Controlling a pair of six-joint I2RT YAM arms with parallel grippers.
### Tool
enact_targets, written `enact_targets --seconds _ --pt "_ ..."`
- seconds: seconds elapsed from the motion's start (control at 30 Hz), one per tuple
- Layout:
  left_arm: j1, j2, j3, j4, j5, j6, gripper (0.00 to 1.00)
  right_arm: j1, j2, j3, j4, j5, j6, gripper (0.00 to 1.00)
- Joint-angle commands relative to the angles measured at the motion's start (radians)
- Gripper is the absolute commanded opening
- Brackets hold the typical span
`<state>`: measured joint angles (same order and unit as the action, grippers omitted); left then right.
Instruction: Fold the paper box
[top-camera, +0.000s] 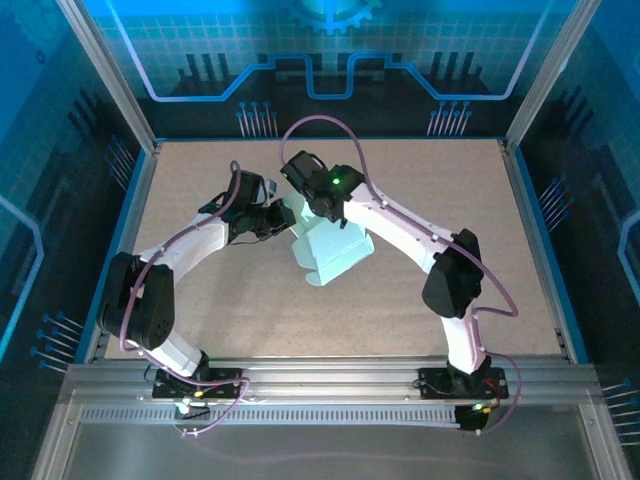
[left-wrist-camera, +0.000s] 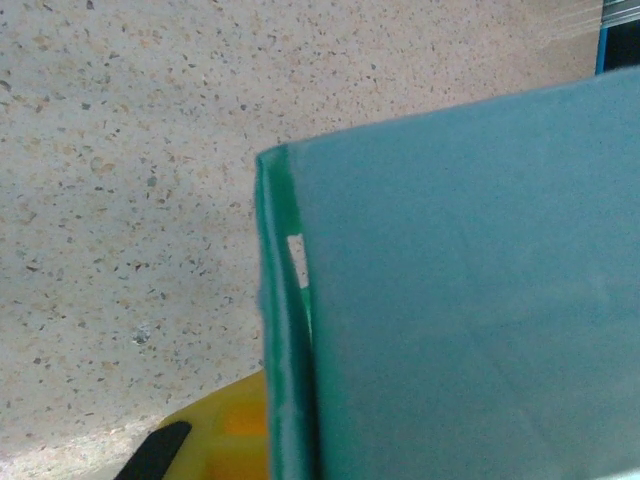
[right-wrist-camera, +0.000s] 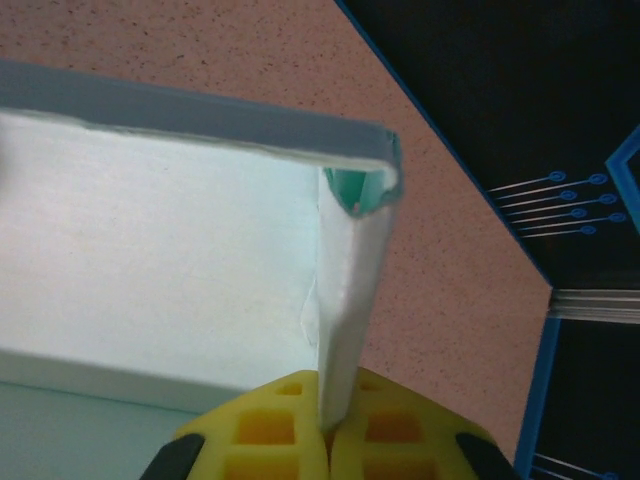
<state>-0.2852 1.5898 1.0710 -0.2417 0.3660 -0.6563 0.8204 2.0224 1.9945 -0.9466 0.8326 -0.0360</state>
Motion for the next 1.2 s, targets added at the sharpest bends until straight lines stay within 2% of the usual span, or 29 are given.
enact_targets --seconds 0.0,0.1,0.17,0.23,0.27,0.3,0.33,0.5,0.53,0.57,0.6,0.63,0.67,0.7,0.73,0.83,0.87,0.9,0.97,1.1,1.17 --pt "-0.028 -0.017 0.033 0.06 0.103 0.032 0.0 0.044 0.051 0.022 0.008 0.044 -0.023 0.0" --pt "-0.028 -0.017 0.036 0.061 0.102 0.031 0.0 0.052 0.062 0.017 0.015 0.1 -0.009 0.0" --pt "-0.028 -0.016 0.036 0.059 0.102 0.031 0.0 0.055 0.058 0.003 0.033 0.112 0.008 0.19" --pt "-0.028 -0.016 0.035 0.057 0.103 0.031 0.0 0.057 0.044 -0.018 0.063 0.115 0.012 0.22" --pt "-0.028 -0.016 0.036 0.057 0.103 0.032 0.0 0.058 0.041 -0.024 0.071 0.118 0.013 0.21" --pt "-0.027 -0.013 0.035 0.058 0.103 0.031 0.0 0.059 0.042 -0.026 0.075 0.125 0.012 0.14" --pt "-0.028 -0.014 0.034 0.058 0.103 0.031 0.0 0.06 0.042 -0.029 0.079 0.138 0.013 0.02" --pt "-0.028 -0.011 0.033 0.065 0.101 0.019 0.0 0.063 0.057 -0.041 0.095 0.225 0.034 0.0" --pt "-0.029 -0.011 0.033 0.065 0.101 0.018 0.0 0.063 0.058 -0.049 0.104 0.239 0.04 0.06" --pt "-0.029 -0.011 0.033 0.065 0.101 0.017 0.0 0.062 0.056 -0.056 0.111 0.248 0.051 0.18" --pt "-0.029 -0.011 0.033 0.065 0.101 0.018 0.0 0.059 0.055 -0.06 0.112 0.248 0.065 0.23" --pt "-0.029 -0.011 0.032 0.065 0.103 0.017 0.0 0.058 0.054 -0.065 0.115 0.247 0.074 0.23" --pt "-0.029 -0.011 0.032 0.065 0.101 0.018 0.0 0.059 0.053 -0.071 0.121 0.244 0.074 0.21" --pt "-0.029 -0.011 0.032 0.064 0.101 0.018 0.0 0.059 0.053 -0.072 0.123 0.243 0.075 0.04" --pt "-0.029 -0.011 0.032 0.063 0.101 0.018 0.0 0.06 0.054 -0.075 0.124 0.248 0.077 0.0" --pt "-0.029 -0.01 0.034 0.061 0.098 0.014 0.0 0.062 0.055 -0.079 0.134 0.267 0.091 0.0" --pt "-0.029 -0.01 0.036 0.061 0.098 0.013 0.0 0.062 0.054 -0.079 0.131 0.267 0.099 0.13" --pt "-0.029 -0.008 0.036 0.062 0.096 0.011 0.0 0.063 0.052 -0.08 0.13 0.266 0.104 0.17" --pt "-0.029 -0.008 0.037 0.063 0.093 0.006 0.0 0.062 0.047 -0.083 0.13 0.235 0.101 0.0" --pt "-0.028 -0.006 0.035 0.063 0.089 0.0 0.0 0.059 0.031 -0.082 0.128 0.17 0.112 0.0" --pt "-0.03 -0.005 0.033 0.061 0.084 0.0 0.0 0.054 0.019 -0.076 0.115 0.118 0.129 0.29"
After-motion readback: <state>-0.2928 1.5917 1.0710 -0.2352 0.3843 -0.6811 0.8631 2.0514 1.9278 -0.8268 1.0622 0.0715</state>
